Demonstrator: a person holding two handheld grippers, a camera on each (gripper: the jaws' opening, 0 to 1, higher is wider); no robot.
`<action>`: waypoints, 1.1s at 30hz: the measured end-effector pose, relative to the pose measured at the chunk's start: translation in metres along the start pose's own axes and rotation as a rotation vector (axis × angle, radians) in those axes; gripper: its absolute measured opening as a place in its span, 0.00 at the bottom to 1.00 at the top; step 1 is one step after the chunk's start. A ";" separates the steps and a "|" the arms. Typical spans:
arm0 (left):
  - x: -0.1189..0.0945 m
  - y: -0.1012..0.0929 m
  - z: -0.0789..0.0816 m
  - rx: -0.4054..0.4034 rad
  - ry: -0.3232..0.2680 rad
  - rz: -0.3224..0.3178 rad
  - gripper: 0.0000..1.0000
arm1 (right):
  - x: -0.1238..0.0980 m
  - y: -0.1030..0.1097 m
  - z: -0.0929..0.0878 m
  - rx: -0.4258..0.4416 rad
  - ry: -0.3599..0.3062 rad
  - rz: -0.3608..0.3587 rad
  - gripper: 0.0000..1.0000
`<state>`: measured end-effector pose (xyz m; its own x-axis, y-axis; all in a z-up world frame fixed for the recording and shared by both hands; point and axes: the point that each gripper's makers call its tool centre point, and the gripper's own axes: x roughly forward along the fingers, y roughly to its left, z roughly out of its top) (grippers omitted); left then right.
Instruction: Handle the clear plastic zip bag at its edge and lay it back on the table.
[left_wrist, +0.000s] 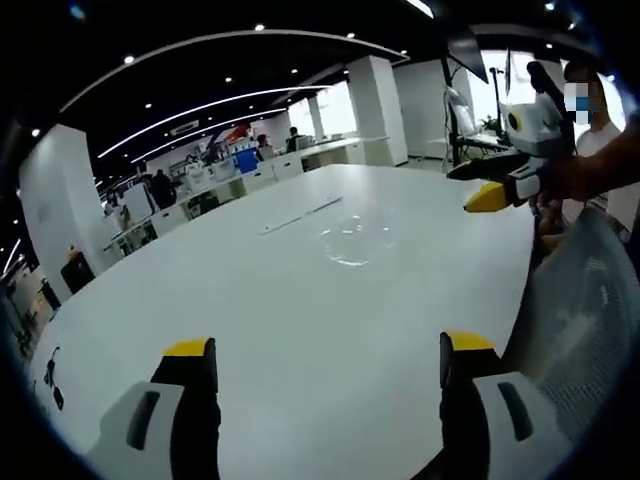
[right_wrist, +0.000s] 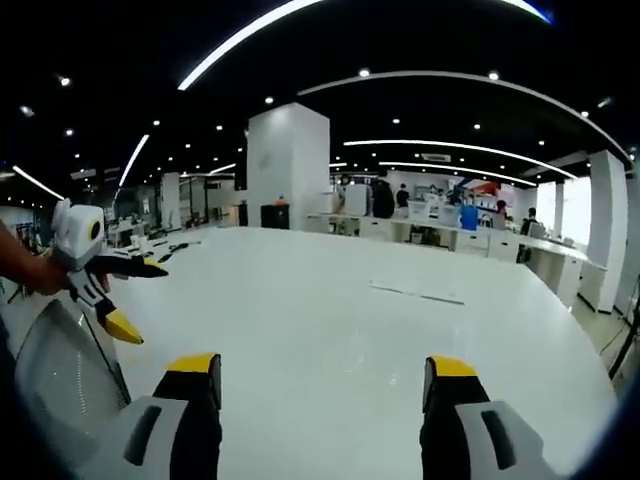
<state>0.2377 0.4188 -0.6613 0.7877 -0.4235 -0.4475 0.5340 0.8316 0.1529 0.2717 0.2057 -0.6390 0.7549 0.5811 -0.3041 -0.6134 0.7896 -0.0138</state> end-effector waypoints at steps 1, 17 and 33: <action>0.003 -0.001 0.001 -0.012 -0.002 -0.009 0.90 | 0.003 -0.001 0.003 0.003 -0.002 0.001 0.80; 0.009 -0.006 0.015 -0.069 0.032 -0.059 0.90 | 0.061 -0.001 -0.016 -0.042 0.134 0.042 0.76; 0.007 -0.015 -0.004 -0.120 0.078 -0.090 0.99 | 0.125 -0.008 -0.031 -0.047 0.227 0.053 0.56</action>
<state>0.2336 0.4049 -0.6700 0.7096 -0.4729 -0.5224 0.5572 0.8304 0.0051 0.3638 0.2666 -0.7064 0.6527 0.5583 -0.5121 -0.6651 0.7460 -0.0343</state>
